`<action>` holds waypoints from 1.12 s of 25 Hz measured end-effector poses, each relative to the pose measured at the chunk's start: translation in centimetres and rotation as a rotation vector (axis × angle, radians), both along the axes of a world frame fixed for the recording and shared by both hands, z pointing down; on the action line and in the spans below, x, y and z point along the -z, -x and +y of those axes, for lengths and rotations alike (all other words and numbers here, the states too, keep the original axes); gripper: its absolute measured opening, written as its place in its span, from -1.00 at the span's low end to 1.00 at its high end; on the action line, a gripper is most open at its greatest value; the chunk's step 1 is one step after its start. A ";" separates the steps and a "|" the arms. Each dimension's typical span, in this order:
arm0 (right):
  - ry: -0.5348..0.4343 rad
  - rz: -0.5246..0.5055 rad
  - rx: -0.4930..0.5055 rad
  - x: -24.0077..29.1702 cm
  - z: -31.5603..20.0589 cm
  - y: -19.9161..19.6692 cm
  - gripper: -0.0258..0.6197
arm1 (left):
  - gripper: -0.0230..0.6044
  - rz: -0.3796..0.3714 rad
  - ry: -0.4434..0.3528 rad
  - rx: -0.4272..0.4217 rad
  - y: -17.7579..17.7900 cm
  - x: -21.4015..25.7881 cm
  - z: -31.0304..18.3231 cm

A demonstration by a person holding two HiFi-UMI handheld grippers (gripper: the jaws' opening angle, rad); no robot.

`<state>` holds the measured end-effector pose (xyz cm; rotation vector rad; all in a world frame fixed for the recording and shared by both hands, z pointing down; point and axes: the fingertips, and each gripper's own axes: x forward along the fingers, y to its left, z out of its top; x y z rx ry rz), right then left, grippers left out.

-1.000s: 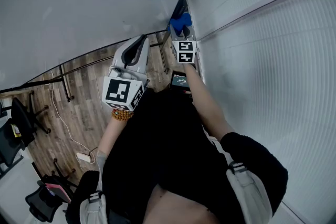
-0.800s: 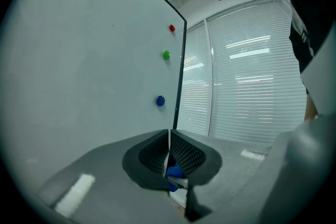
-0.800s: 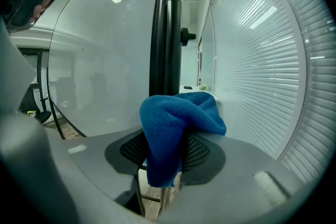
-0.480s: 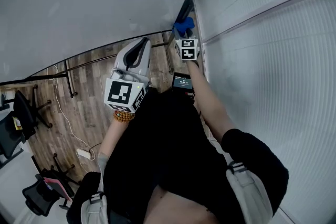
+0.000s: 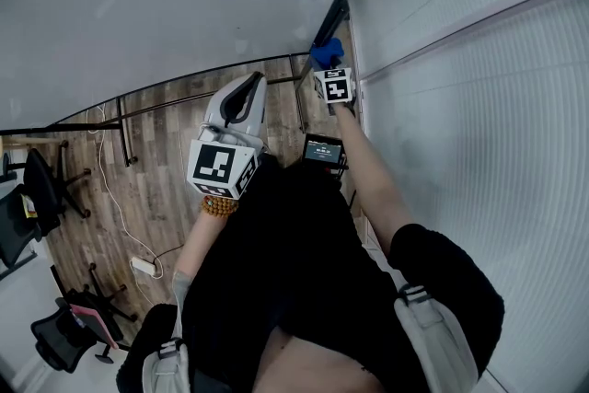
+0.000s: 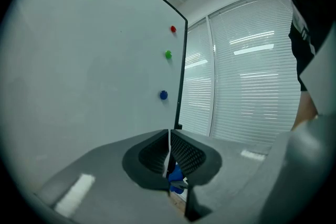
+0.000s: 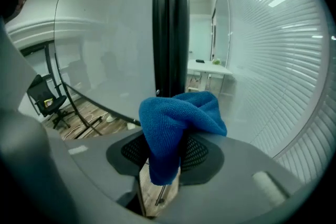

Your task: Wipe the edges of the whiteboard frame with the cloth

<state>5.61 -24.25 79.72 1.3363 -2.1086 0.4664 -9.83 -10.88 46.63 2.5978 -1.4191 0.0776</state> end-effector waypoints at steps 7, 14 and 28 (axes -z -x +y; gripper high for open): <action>0.008 -0.028 0.118 0.8 5.9 0.8 -0.56 | -0.93 -0.036 -0.014 0.016 0.4 -1.9 1.3; -0.250 -0.150 0.121 14.2 10.5 2.9 -0.57 | -0.93 -0.041 -0.020 0.013 1.5 -3.4 1.6; -0.470 -0.217 0.178 26.5 20.3 4.6 -0.61 | -0.93 -0.034 -0.031 0.035 0.2 -2.8 6.4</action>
